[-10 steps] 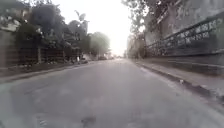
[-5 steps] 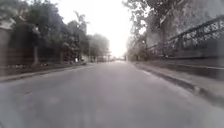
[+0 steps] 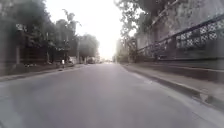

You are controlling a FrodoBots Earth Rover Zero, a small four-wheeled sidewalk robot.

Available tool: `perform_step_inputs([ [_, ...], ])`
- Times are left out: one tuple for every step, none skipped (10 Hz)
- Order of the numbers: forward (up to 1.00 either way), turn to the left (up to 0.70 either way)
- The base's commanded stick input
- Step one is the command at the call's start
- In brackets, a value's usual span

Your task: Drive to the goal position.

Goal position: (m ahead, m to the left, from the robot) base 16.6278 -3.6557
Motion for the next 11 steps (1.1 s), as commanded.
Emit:
perform_step_inputs([
  [1.0,0.0],
  [1.0,0.0],
  [1.0,0.0],
  [1.0,0.0],
  [1.0,0.0],
  [1.0,0.0],
  [1.0,0.0],
  [1.0,0.0],
  [1.0,-0.03],
  [1.0,-0.34],
  [1.0,-0.4],
])
